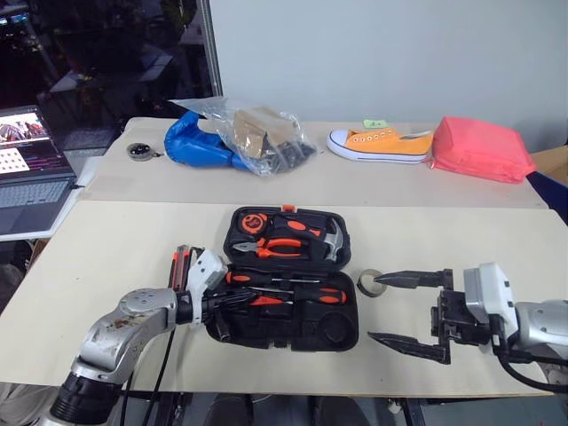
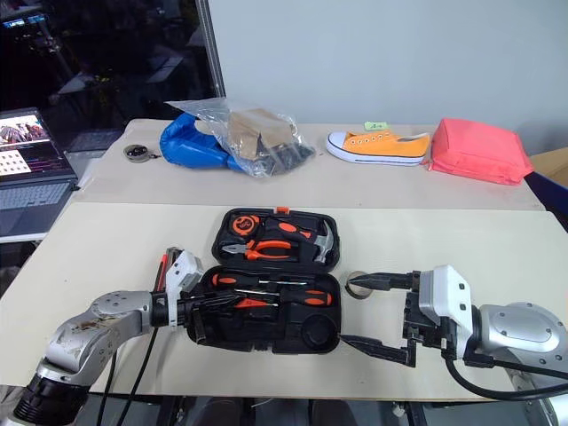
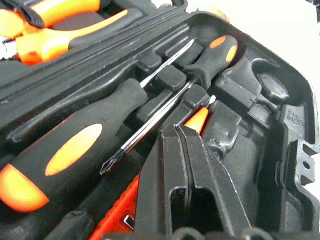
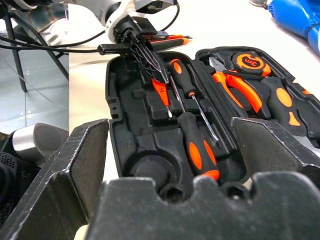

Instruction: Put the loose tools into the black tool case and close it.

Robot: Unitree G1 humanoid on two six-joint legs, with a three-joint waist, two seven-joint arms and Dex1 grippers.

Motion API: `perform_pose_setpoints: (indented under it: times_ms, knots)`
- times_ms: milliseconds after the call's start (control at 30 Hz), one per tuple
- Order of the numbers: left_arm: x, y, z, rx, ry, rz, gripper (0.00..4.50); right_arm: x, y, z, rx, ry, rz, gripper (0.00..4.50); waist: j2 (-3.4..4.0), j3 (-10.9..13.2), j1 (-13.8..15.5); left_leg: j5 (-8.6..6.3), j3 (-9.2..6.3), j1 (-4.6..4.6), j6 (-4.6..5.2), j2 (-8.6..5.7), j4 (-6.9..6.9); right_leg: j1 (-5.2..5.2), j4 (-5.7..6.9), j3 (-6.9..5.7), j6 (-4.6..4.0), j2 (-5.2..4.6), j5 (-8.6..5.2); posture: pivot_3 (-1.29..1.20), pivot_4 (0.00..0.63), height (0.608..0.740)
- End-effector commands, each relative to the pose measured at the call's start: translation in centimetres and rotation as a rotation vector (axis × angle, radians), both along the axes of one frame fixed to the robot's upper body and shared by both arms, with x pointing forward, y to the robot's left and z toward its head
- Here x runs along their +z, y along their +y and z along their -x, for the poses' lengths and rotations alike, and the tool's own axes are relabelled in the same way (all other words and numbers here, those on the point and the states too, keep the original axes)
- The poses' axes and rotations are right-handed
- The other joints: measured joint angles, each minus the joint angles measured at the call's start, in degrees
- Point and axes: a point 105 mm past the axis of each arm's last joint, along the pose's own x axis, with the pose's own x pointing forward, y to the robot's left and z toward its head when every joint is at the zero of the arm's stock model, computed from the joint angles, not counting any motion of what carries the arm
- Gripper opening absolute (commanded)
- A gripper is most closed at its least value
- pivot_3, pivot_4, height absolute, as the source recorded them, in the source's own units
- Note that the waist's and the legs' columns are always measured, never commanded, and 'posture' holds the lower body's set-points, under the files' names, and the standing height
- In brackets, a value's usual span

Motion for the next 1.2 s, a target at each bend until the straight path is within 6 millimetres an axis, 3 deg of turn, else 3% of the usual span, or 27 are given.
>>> perform_pose_setpoints:
  times_ms: [33, 100, 167, 233, 300, 400, 567, 700, 733, 867, 967, 1067, 1200]
  knots:
    - [-0.8, 0.4, 0.0, 0.035, 0.046, -0.028, 0.04, 0.7, 0.3, 0.1, 0.029, -0.037, -0.005, 4.5, 0.0, 0.0, 0.06, 0.0, 0.0, -0.01, 0.0, -0.01, 0.0, 0.0, 0.0, 0.0, 0.0, 0.0, 0.0, 0.0, 0.15, 0.74]
    - [0.6, 0.1, -0.2, 0.04, -0.042, 0.035, 0.04, 0.7, 0.4, 0.1, 0.033, -0.037, -0.007, 4.5, 0.0, 0.0, 0.1, 0.0, 0.0, -0.01, 0.0, -0.01, 0.0, 0.0, -0.01, 0.0, 0.0, 0.0, 0.0, 0.0, 0.15, 0.74]
    - [4.3, 0.2, -0.8, 0.101, -0.212, 0.169, 0.04, 0.8, 0.4, 0.1, 0.034, -0.04, -0.013, 4.5, -0.01, 0.01, 0.04, 0.0, -0.01, -0.03, 0.0, 0.0, -0.01, -0.03, -0.01, 0.02, 0.0, -0.01, 0.0, 0.0, 0.15, 0.74]
    - [6.6, 1.4, -1.3, 0.193, -0.302, 0.205, 0.04, 0.8, 0.4, 0.1, 0.039, -0.043, -0.019, 4.5, -0.17, 0.1, 0.21, 0.0, -0.04, -0.15, 0.0, 0.02, 0.0, -0.1, -0.01, 0.0, -0.01, -0.02, 0.01, 0.0, 0.15, 0.74]
    - [7.5, 2.7, -1.5, 0.27, -0.345, 0.177, 0.04, 0.9, 0.6, 0.1, 0.053, -0.048, -0.033, 4.5, -0.21, 0.12, 0.22, 0.0, -0.09, -0.19, 0.0, 0.05, 0.02, -0.09, -0.01, -0.08, -0.02, 0.01, 0.02, 0.0, 0.15, 0.74]
    - [7.5, 6.1, -2.2, 0.483, -0.347, 0.039, 0.68, 1.1, 0.9, -0.1, 0.069, -0.062, -0.053, 4.5, -0.21, 0.13, 0.12, 0.0, -0.11, -0.14, 0.0, 0.04, -0.02, -0.08, -0.02, -0.04, -0.02, 0.01, 0.01, 0.0, 0.15, 0.74]
    - [7.3, 10.5, -1.8, 0.775, -0.343, -0.14, 2.47, 1.0, 1.3, -0.7, 0.085, -0.066, -0.074, 4.5, -0.27, 0.17, 0.17, 0.0, -0.11, -0.15, 0.0, -0.01, -0.02, -0.07, -0.04, -0.02, 0.0, -0.05, 0.01, 0.0, 0.15, 0.74]
    - [6.0, 11.5, -1.3, 0.884, -0.249, -0.255, 4.18, 0.8, 1.9, -1.0, 0.109, -0.062, -0.082, 4.5, -0.3, 0.18, 0.4, 0.0, -0.13, -0.13, -0.01, -0.04, -0.01, -0.06, -0.04, -0.06, -0.02, -0.07, 0.03, 0.0, 0.15, 0.74]
    - [5.5, 11.1, -1.0, 0.885, -0.219, -0.274, 4.39, 0.9, 1.8, -1.2, 0.113, -0.063, -0.083, 4.5, -0.3, 0.18, 0.45, 0.0, -0.13, -0.13, -0.01, -0.04, -0.01, -0.06, -0.04, -0.06, -0.03, -0.07, 0.04, 0.0, 0.15, 0.74]
    - [2.6, 10.0, -0.1, 0.88, -0.106, -0.356, 4.39, 0.9, 1.8, -1.6, 0.131, -0.068, -0.083, 4.5, -0.3, 0.18, 0.38, 0.0, -0.13, -0.13, -0.01, -0.08, -0.02, -0.05, -0.05, -0.05, -0.32, -0.1, 0.21, 0.0, 0.15, 0.74]
    - [1.0, 10.2, 0.0, 0.912, -0.044, -0.396, 4.39, 1.1, 1.8, -1.9, 0.138, -0.083, -0.085, 4.5, -0.34, 0.2, 0.34, 0.0, -0.15, -0.15, -0.01, -0.1, -0.03, -0.07, -0.05, -0.07, -0.37, -0.09, 0.23, 0.0, 0.15, 0.74]
    - [-0.2, 10.4, 0.2, 0.936, -0.018, -0.429, 3.74, 1.5, 1.8, -2.0, 0.14, -0.104, -0.092, 4.5, -0.33, 0.2, 0.23, 0.0, -0.18, -0.14, -0.01, -0.09, -0.05, -0.08, -0.04, -0.08, -0.41, -0.05, 0.24, 0.0, 0.15, 0.74]
    - [-0.4, 10.3, 0.3, 0.94, -0.034, -0.42, 2.17, 1.7, 1.9, -2.0, 0.138, -0.114, -0.097, 4.5, -0.31, 0.19, 0.19, 0.0, -0.17, -0.11, -0.01, -0.11, -0.05, -0.06, -0.03, -0.03, -0.41, -0.08, 0.24, 0.0, 0.15, 0.74]
